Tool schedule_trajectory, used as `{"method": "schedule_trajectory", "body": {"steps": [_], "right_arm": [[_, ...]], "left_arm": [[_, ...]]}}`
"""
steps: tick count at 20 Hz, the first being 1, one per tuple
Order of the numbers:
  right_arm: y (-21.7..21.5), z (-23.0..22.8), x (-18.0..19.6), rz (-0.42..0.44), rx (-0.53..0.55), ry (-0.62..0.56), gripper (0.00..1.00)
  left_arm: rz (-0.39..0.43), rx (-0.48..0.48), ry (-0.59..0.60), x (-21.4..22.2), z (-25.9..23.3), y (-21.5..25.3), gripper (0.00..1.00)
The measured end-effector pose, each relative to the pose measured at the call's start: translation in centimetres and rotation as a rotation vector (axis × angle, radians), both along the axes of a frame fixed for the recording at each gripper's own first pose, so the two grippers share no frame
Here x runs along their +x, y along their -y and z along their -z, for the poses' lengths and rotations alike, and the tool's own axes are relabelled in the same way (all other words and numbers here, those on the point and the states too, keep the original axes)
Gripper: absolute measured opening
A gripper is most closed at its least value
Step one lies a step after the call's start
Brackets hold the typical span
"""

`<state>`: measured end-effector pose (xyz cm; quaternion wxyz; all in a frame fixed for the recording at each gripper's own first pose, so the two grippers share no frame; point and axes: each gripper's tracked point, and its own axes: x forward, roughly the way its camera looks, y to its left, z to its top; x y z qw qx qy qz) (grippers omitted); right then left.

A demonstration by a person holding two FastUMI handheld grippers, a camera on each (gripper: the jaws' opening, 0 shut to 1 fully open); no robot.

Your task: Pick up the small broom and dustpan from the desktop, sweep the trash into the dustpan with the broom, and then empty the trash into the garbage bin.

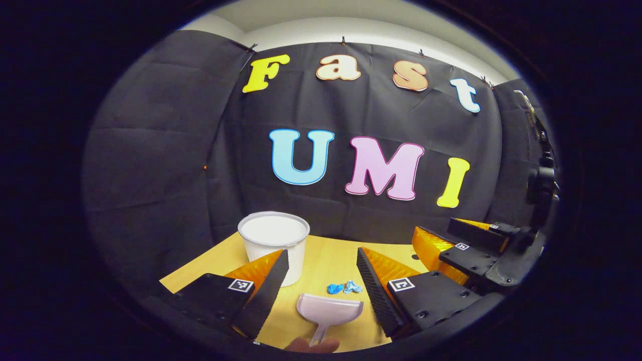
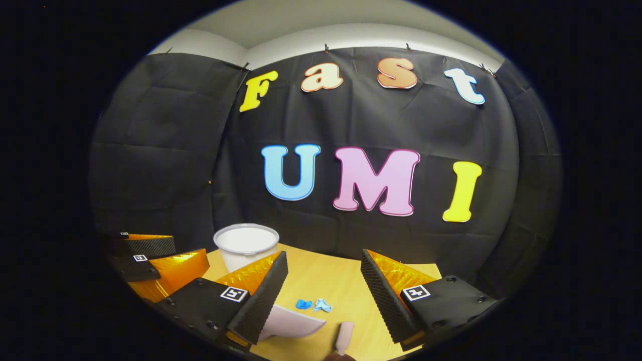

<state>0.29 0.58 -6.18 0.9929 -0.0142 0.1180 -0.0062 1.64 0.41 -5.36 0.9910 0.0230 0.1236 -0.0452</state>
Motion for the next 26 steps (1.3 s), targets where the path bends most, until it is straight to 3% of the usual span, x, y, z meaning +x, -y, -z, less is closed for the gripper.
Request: {"method": "schedule_trajectory", "body": {"steps": [3, 6, 8, 11, 13, 15, 18, 20, 22, 26], "right_arm": [[0.1, 3.8, 0.2, 0.035, 0.025, -0.136, 0.95], [0.4, 10.2, -0.7, 0.061, 0.082, -0.386, 0.95], [0.4, 15.5, -2.1, 0.034, 0.132, -0.596, 0.96], [1.7, 21.9, -5.1, 0.062, 0.235, -0.91, 0.97], [2.9, 23.2, -5.2, 0.116, 0.282, -1.037, 0.97], [3.6, 24.1, -4.9, 0.143, 0.25, -1.114, 0.97], [2.9, 26.1, -6.4, 0.121, 0.259, -1.244, 0.97], [3.4, 27.8, -6.8, 0.091, 0.212, -1.298, 0.97], [3.0, 29.7, -7.9, 0.11, 0.237, -1.373, 0.97], [3.2, 32.6, -9.9, 0.149, 0.244, -1.474, 0.97]], "left_arm": [[0.055, 0.011, -0.142, 1.1, 3.3, -0.2, 0.8], [0.118, 0.048, -0.303, 2.2, 7.2, -0.6, 0.8], [0.142, 0.077, -0.502, 2.9, 10.9, -0.3, 0.8], [0.137, 0.095, -0.807, 3.1, 16.2, 0.4, 0.82], [0.161, 0.1, -0.946, 3.0, 18.5, 0.9, 0.82], [0.169, 0.164, -1.041, 3.5, 18.9, 0.6, 0.83], [0.145, 0.162, -1.235, 3.2, 19.1, 1.0, 0.82], [0.105, 0.173, -1.3, 3.6, 19.1, 0.5, 0.83], [0.073, 0.221, -1.315, 4.6, 18.8, 0.4, 0.83], [0.086, 0.251, -1.341, 5.7, 17.5, 1.0, 0.83]]}}
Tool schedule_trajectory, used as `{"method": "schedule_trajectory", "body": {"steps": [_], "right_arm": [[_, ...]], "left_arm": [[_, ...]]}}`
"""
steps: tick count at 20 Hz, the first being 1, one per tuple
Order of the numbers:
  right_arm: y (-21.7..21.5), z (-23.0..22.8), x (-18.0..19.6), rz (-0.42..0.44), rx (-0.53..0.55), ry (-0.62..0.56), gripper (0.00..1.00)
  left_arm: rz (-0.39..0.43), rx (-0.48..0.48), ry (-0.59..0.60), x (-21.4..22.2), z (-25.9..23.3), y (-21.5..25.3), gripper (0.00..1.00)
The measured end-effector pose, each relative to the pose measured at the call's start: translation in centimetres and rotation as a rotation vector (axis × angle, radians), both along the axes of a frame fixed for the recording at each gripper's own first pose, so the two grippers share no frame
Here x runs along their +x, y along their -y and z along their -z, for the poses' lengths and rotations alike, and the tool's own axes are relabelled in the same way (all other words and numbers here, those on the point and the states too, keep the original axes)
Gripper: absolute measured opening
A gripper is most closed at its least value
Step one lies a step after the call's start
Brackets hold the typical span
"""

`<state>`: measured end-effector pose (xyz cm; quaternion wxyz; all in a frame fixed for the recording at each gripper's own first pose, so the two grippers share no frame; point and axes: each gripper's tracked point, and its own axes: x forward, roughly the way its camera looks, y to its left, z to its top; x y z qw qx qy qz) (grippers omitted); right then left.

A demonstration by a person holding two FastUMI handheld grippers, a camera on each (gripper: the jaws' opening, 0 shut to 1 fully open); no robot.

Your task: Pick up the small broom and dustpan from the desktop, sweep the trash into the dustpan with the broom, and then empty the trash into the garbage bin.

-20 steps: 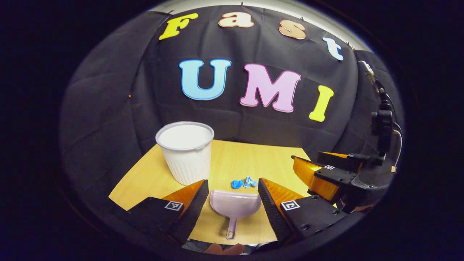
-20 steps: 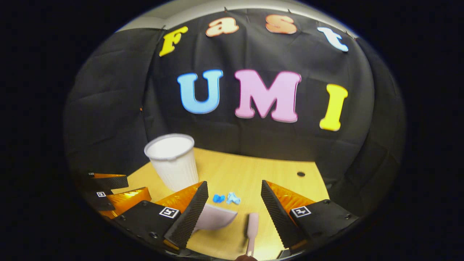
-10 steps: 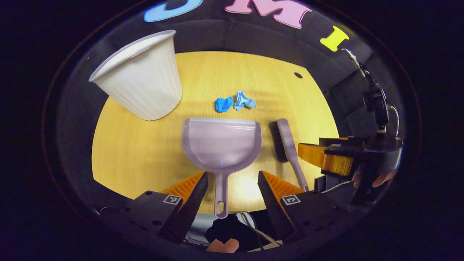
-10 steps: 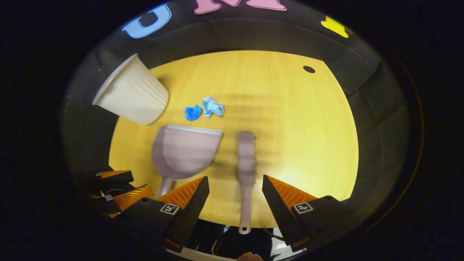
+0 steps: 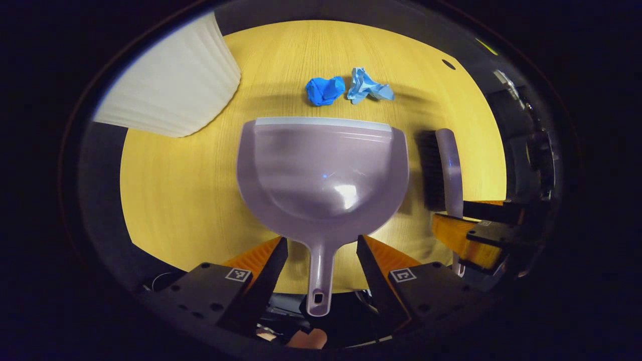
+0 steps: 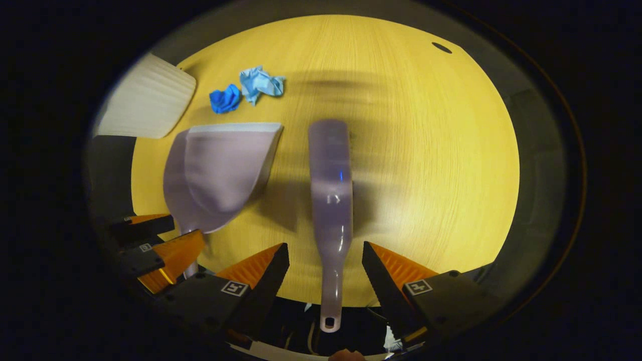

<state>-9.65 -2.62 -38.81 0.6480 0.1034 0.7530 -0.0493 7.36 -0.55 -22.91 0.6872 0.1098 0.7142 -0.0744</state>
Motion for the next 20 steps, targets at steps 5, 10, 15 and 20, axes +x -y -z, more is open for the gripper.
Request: {"method": "schedule_trajectory", "body": {"steps": [5, 10, 15, 20], "right_arm": [[-0.7, 2.0, -0.2, 0.039, 0.021, -0.05, 0.97], [-0.5, 2.7, -0.1, 0.041, 0.008, -0.064, 0.97], [-0.7, 2.7, 0.2, 0.044, 0.013, -0.059, 0.97], [-0.6, 3.2, 0.5, 0.045, -0.009, -0.07, 0.96]], "left_arm": [[0.011, 0.024, -0.047, -0.4, -0.1, -0.5, 0.83], [-0.028, 0.043, -0.118, -1.1, 0.4, -0.6, 0.83], [-0.013, 0.067, -0.137, -0.8, 1.8, -0.5, 0.82], [0.012, 0.097, -0.124, -0.5, 2.6, -0.9, 0.83]]}}
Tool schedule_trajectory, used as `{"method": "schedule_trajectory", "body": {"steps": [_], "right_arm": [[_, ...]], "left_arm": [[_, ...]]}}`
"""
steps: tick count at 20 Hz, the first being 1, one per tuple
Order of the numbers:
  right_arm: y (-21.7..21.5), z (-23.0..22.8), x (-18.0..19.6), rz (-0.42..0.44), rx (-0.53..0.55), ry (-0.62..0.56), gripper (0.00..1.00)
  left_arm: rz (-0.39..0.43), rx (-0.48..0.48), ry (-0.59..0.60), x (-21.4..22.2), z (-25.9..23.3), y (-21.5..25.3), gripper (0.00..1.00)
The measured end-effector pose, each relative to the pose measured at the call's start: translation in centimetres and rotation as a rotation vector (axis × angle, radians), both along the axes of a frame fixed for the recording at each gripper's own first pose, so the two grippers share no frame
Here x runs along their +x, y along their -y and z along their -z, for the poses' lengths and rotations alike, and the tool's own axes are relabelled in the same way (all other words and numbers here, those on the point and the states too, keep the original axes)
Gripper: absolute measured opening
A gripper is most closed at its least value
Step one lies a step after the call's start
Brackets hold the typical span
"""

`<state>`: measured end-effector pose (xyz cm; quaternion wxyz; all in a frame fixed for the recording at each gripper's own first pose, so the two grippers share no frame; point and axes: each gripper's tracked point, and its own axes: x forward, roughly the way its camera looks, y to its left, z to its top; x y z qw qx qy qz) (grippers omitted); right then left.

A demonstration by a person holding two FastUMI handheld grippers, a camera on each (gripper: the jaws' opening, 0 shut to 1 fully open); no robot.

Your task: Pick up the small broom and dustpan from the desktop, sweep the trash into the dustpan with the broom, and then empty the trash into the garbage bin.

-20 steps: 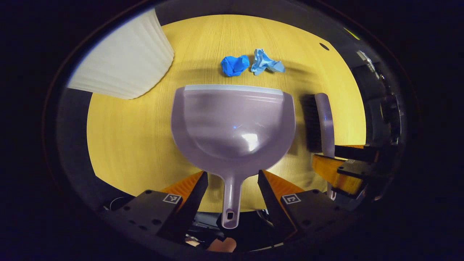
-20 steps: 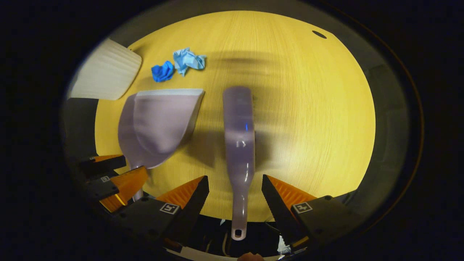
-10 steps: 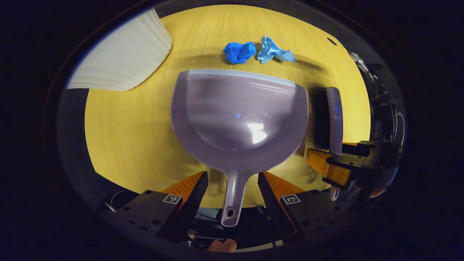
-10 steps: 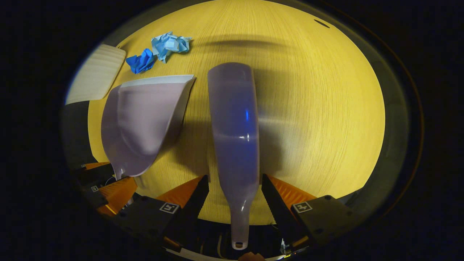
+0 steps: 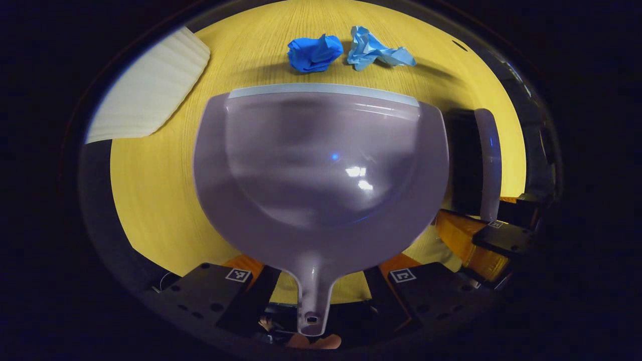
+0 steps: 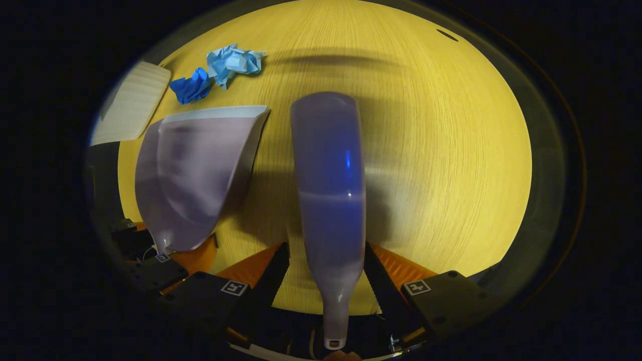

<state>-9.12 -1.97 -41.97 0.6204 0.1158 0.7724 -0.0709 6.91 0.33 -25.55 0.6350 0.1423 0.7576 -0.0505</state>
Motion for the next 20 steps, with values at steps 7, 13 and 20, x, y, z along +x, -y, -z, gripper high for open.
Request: {"method": "schedule_trajectory", "body": {"steps": [7, 13, 20], "right_arm": [[0.0, 0.3, -0.1, -0.019, -0.054, -0.013, 0.89], [0.0, 0.1, -0.3, -0.032, -0.038, -0.022, 0.46], [0.3, -0.2, 0.5, -0.044, -0.023, 0.051, 0.28]], "left_arm": [[0.029, -0.019, 0.073, 1.5, 0.3, 0.5, 0.71], [0.012, -0.018, 0.074, 1.1, 0.2, 0.3, 0.34], [0.032, -0.057, 0.1, 0.9, 0.0, 0.2, 0.31]]}}
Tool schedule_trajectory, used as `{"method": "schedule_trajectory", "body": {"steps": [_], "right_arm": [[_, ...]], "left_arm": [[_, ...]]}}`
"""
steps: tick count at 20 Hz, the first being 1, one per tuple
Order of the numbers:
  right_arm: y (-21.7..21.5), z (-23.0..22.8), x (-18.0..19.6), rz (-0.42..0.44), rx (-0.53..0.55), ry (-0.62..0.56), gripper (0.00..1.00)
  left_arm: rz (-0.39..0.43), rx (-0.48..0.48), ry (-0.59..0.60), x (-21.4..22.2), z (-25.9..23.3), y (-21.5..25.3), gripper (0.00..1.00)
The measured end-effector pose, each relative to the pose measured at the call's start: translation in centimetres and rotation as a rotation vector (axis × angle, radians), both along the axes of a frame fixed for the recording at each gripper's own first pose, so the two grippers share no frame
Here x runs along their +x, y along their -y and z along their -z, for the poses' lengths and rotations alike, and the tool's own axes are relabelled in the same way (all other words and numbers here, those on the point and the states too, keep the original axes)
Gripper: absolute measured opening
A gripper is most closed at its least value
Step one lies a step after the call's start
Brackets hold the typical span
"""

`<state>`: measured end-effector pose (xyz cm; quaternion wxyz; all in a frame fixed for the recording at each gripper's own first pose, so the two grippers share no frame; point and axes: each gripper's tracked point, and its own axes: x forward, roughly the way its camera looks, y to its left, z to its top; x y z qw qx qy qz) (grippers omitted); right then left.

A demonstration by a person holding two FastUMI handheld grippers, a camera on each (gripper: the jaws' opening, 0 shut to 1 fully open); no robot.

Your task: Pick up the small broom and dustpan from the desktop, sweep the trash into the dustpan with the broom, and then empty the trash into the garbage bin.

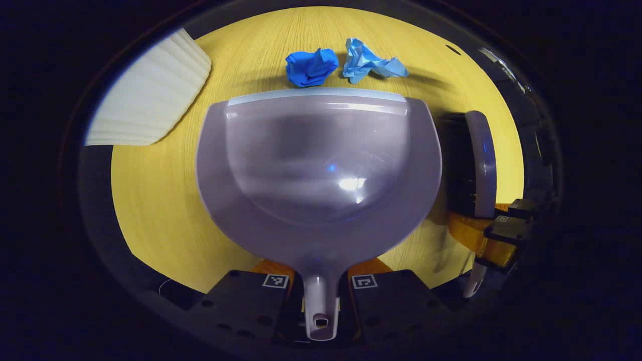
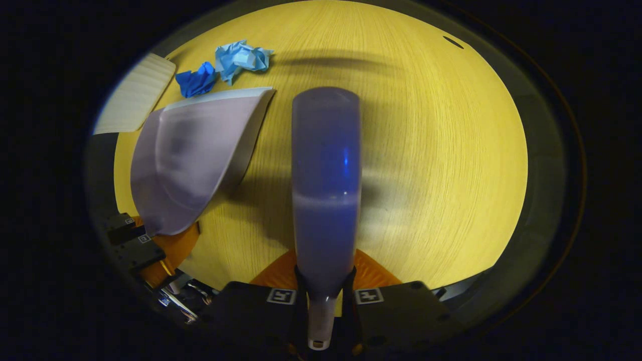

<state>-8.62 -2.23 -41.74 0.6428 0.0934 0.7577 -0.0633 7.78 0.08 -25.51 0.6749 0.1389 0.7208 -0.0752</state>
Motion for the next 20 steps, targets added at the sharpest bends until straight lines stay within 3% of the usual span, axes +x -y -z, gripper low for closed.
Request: {"method": "schedule_trajectory", "body": {"steps": [2, 6, 10, 12, 15, 20], "right_arm": [[0.2, -0.4, 0.4, -0.013, 0.011, 0.024, 0.19], [1.0, -1.3, 1.7, -0.03, 0.006, 0.081, 0.21], [4.1, -2.4, 5.7, -0.128, -0.068, 0.151, 0.21], [6.0, -2.7, 9.2, -0.194, -0.109, 0.192, 0.21], [8.6, -2.3, 14.7, -0.377, -0.166, 0.207, 0.21], [8.3, -1.1, 22.0, -0.55, -0.134, 0.19, 0.21]], "left_arm": [[0.003, -0.019, 0.008, -0.1, -0.3, -0.2, 0.28], [0.024, -0.036, 0.008, -0.5, -0.9, -0.8, 0.27], [0.085, -0.024, 0.032, -0.4, -2.3, -2.7, 0.27], [0.149, 0.006, 0.044, -0.2, -2.8, -4.3, 0.27], [0.256, 0.053, 0.039, 0.2, -3.2, -6.7, 0.26], [0.333, 0.079, -0.016, 0.7, -2.6, -8.7, 0.27]]}}
